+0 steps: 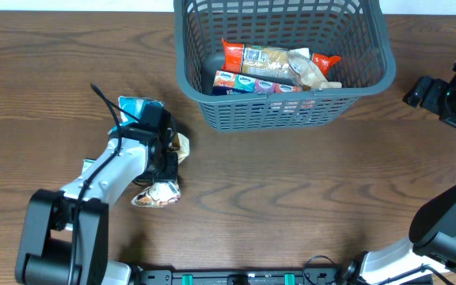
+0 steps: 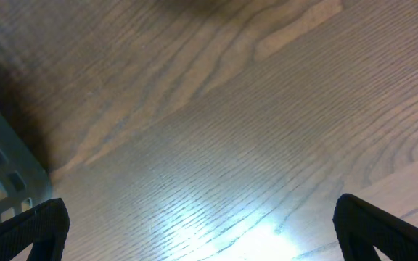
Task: Pack container
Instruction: 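Close the left gripper on the rice bag and lift it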
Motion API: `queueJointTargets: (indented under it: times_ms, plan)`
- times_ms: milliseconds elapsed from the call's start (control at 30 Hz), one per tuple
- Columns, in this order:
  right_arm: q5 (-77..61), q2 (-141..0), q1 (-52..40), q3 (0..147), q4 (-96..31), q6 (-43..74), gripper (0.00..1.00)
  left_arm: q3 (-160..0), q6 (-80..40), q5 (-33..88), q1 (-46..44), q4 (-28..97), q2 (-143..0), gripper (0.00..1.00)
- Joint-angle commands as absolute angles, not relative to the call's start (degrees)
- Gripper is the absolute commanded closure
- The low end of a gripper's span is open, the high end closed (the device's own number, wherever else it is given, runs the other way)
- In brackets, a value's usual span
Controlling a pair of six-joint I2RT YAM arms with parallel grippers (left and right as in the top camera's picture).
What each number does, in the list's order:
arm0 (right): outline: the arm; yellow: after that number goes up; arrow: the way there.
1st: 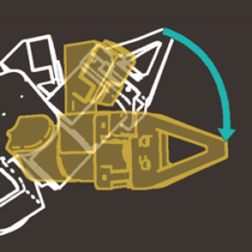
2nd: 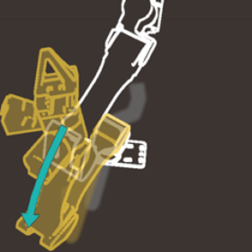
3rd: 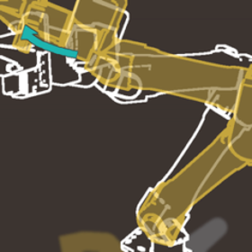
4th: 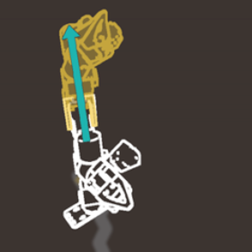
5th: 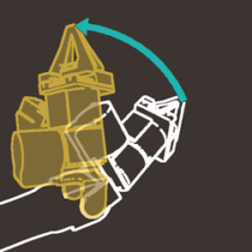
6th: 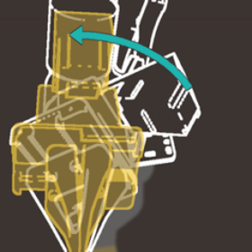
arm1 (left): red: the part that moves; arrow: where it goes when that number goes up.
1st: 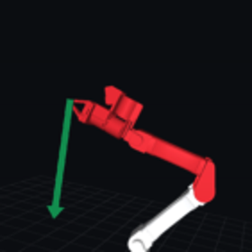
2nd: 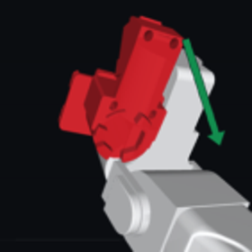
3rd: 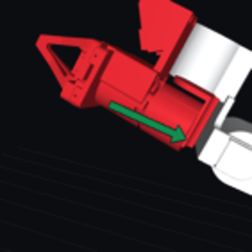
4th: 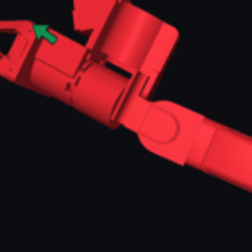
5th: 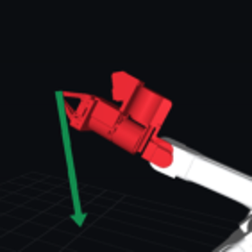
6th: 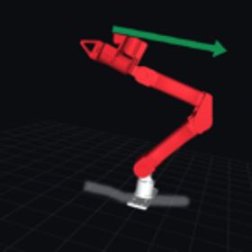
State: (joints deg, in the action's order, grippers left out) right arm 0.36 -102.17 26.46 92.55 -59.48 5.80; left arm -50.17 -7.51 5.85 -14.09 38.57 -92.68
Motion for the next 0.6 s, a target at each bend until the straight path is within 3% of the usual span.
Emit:
queueJointTargets:
  times_ms: [0,567]
  plan:
    - [-0.03,-102.45,26.81,92.2,-59.55,5.06,0.01,-50.15,-7.62,5.85,-14.17,39.35,-86.67,0.94]
    - [-0.03,-102.45,26.81,92.2,-59.59,5.04,0.01,-50.15,-7.6,3.4,-14.17,35.57,-55.05,0.94]
